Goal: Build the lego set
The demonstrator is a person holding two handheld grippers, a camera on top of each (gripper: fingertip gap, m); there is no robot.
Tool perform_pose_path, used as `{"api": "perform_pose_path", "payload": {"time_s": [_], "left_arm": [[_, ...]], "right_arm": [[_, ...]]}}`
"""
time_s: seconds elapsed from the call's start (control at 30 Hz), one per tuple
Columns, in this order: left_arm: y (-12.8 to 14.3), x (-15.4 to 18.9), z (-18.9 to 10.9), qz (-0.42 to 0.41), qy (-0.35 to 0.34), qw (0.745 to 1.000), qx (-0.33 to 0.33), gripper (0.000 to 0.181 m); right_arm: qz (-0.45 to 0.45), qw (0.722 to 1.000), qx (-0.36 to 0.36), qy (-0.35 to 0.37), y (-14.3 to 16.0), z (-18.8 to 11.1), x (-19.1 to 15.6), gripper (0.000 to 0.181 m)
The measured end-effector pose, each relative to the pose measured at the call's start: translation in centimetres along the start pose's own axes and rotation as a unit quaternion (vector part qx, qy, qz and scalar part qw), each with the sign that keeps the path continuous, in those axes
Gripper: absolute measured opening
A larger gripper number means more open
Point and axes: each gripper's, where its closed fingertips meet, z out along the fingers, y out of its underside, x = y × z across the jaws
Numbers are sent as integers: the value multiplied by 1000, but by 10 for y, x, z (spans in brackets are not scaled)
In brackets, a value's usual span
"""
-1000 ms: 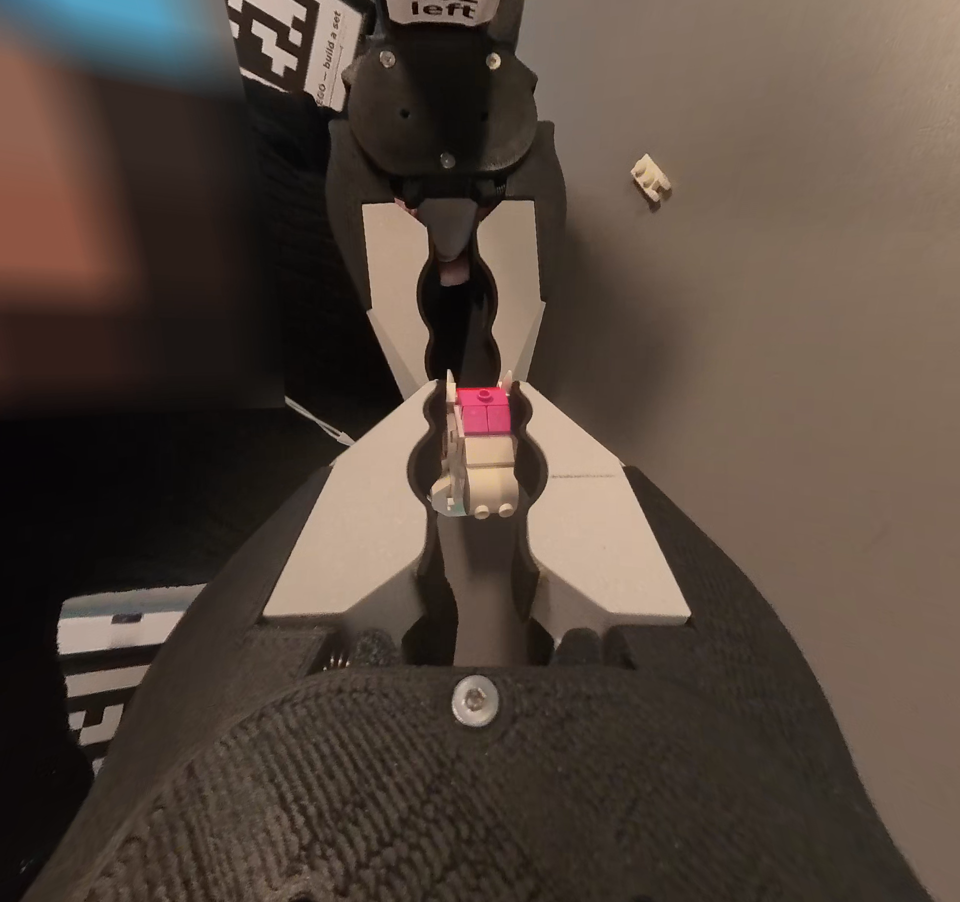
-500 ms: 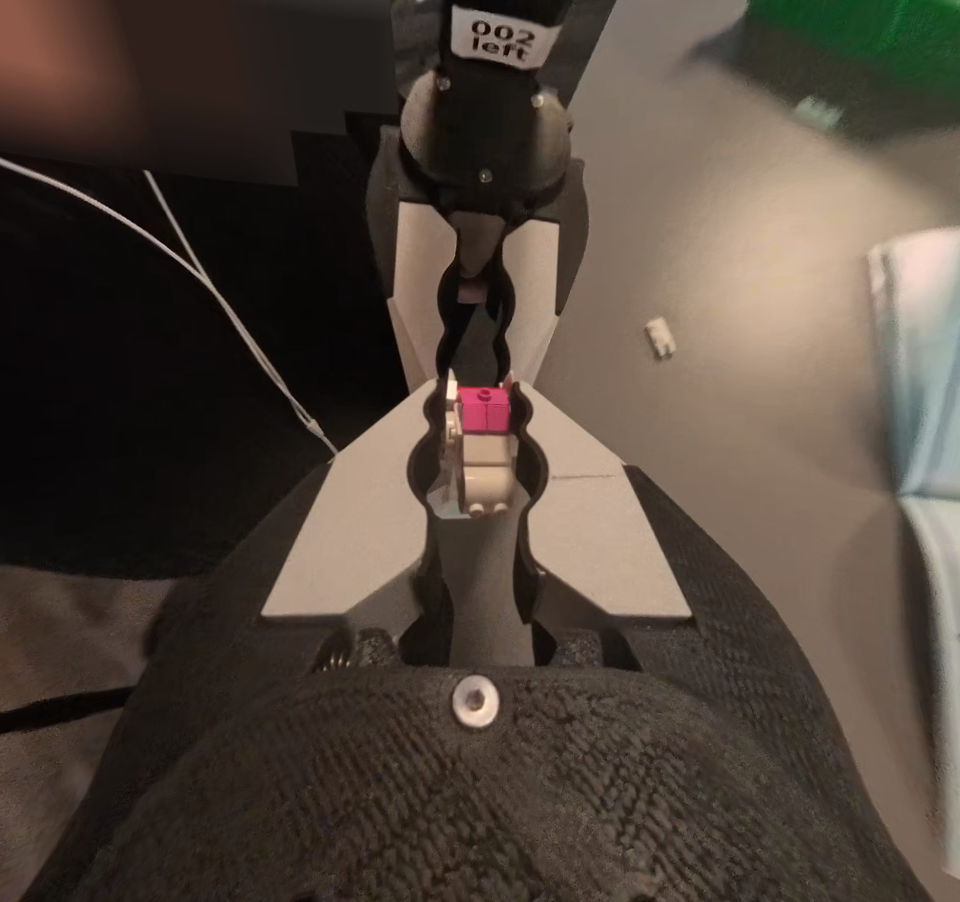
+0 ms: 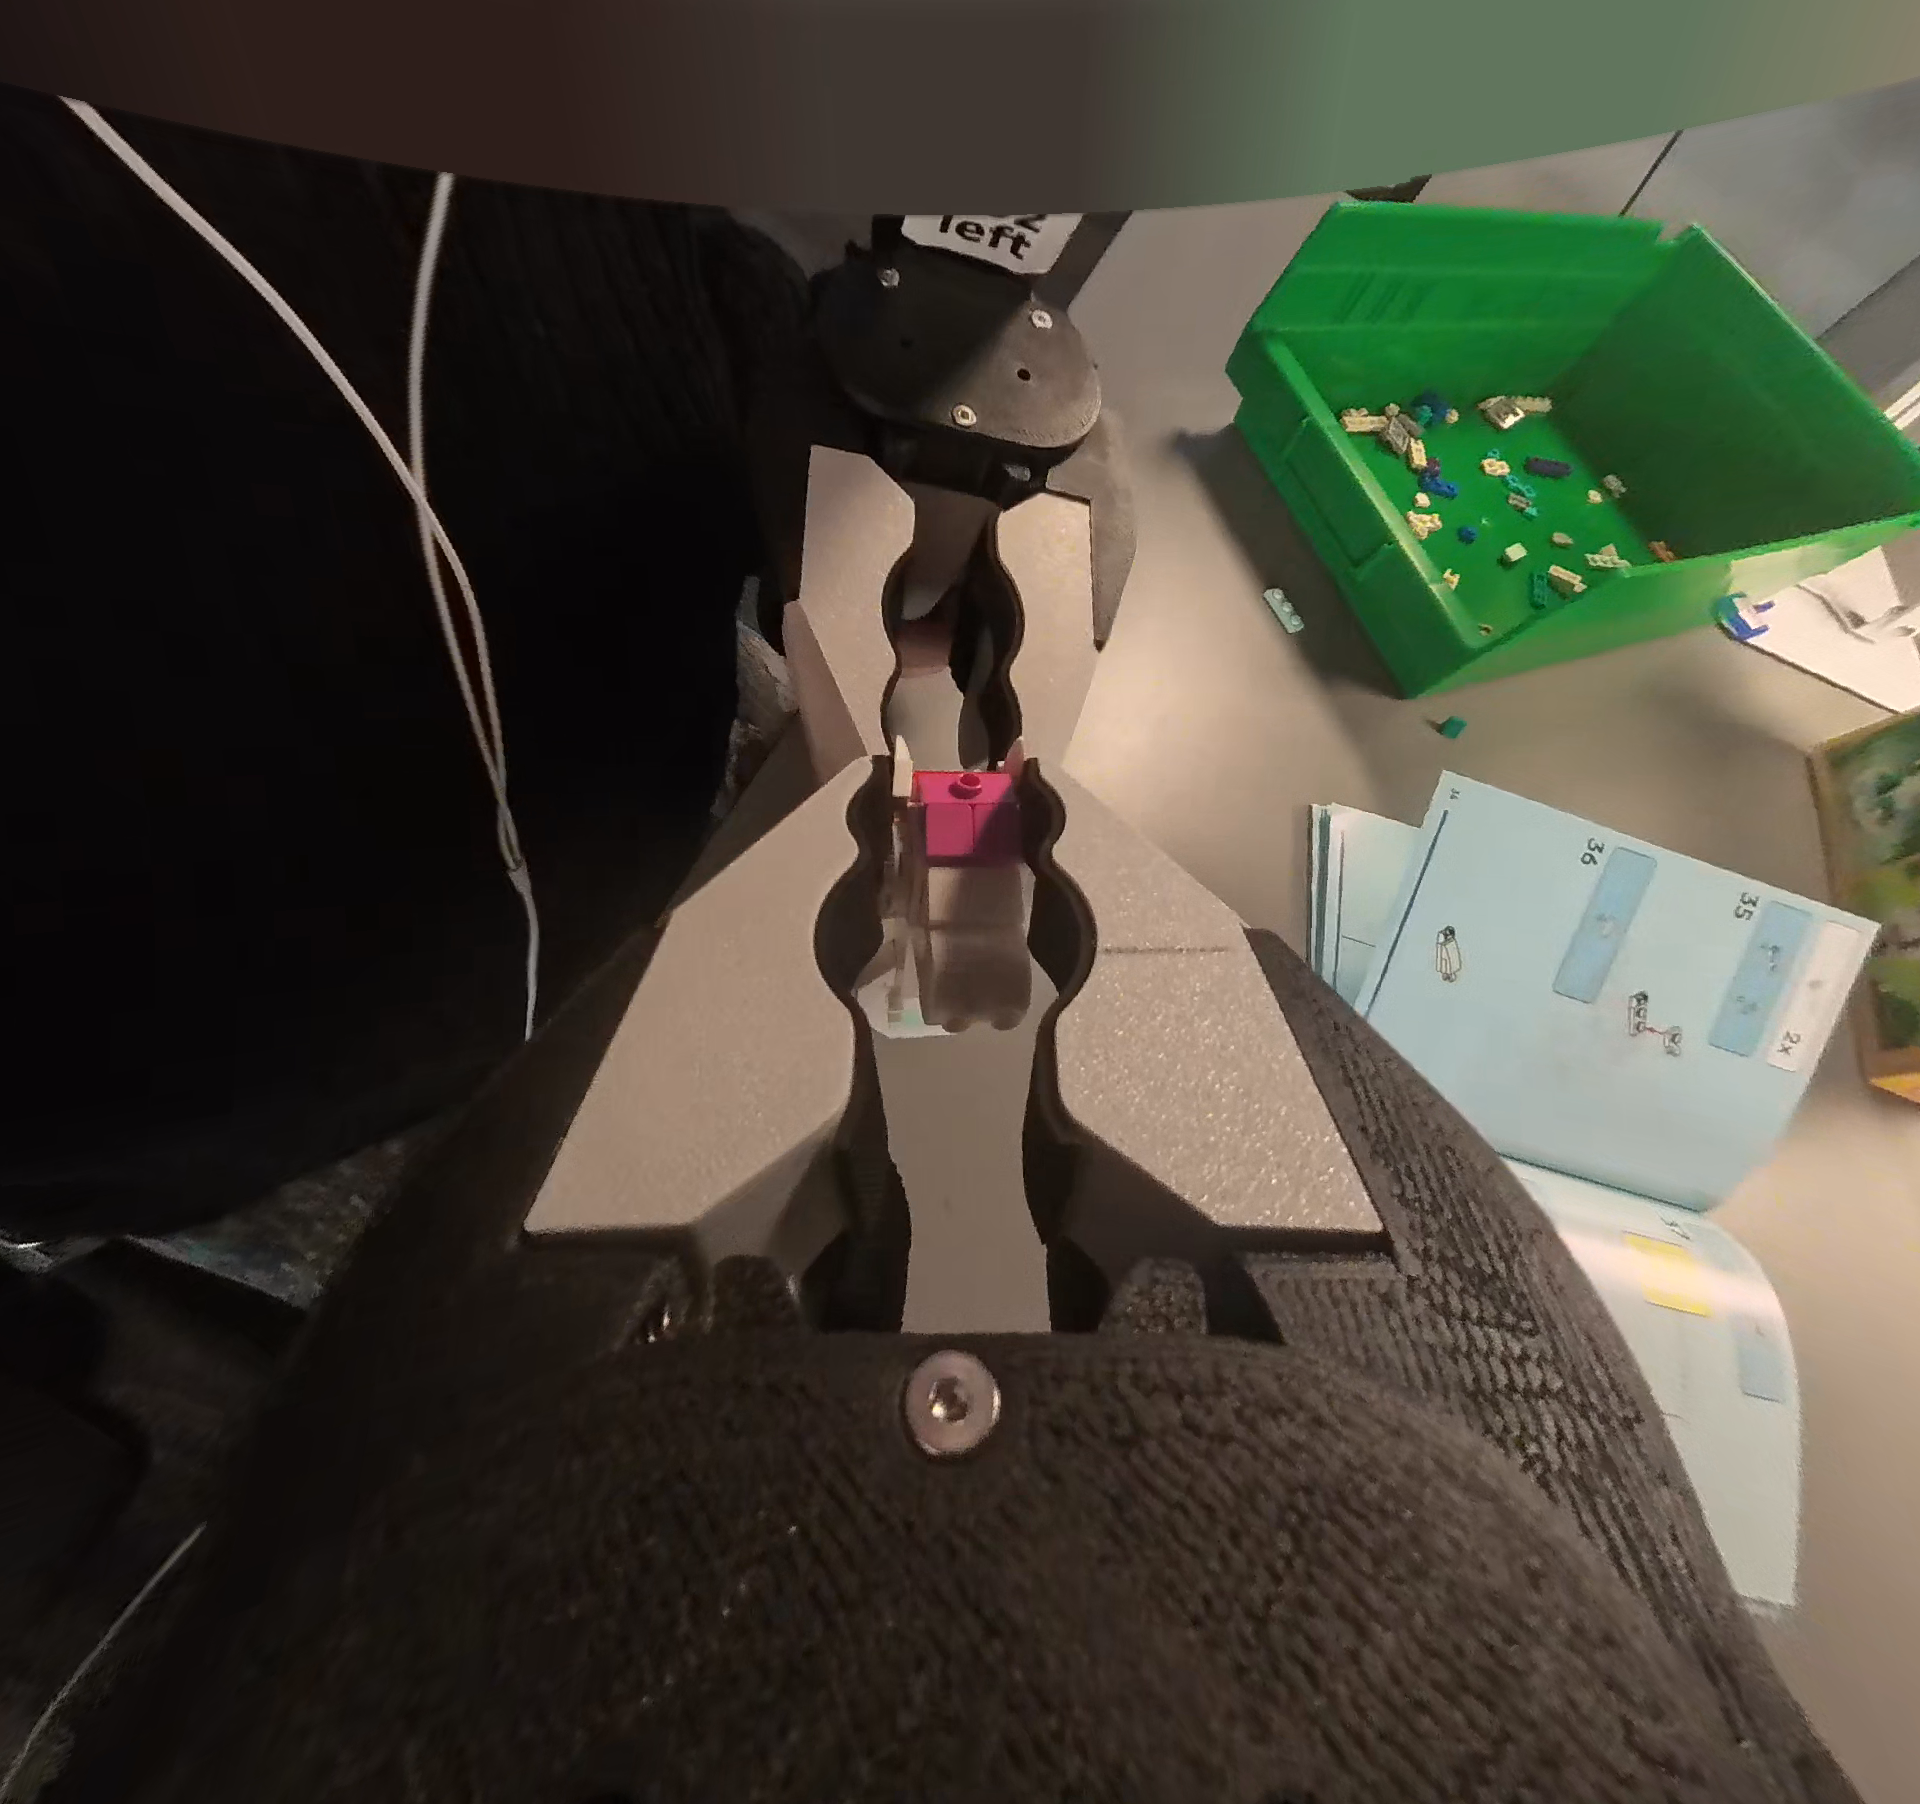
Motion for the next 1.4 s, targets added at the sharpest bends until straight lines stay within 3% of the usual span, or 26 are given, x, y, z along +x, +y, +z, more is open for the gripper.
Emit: {"api": "perform_pose_path", "payload": {"time_s": [0.23, 0.63, 0.77, 0.87, 1.4], "left_arm": [[-13, 9, -2, -40, 47, 997, 41, 28], [-3, 19, 4, 56, 44, 997, -3, 23], [2, 19, 7, 12, 51, 999, -9, 23], [6, 17, 8, -14, 52, 998, -17, 23], [7, 22, 7, -21, 64, 997, -24, 22]], "right_arm": [[-8, 1000, 6, -11, -5, 1, -6, 23], [52, 992, -35, -106, 2, 1, -20, 22], [105, 986, -51, -121, 6, 1, -20, 22], [95, 987, -64, -109, 11, 2, -18, 23], [120, 984, -53, -123, 11, -3, -21, 21]]}}
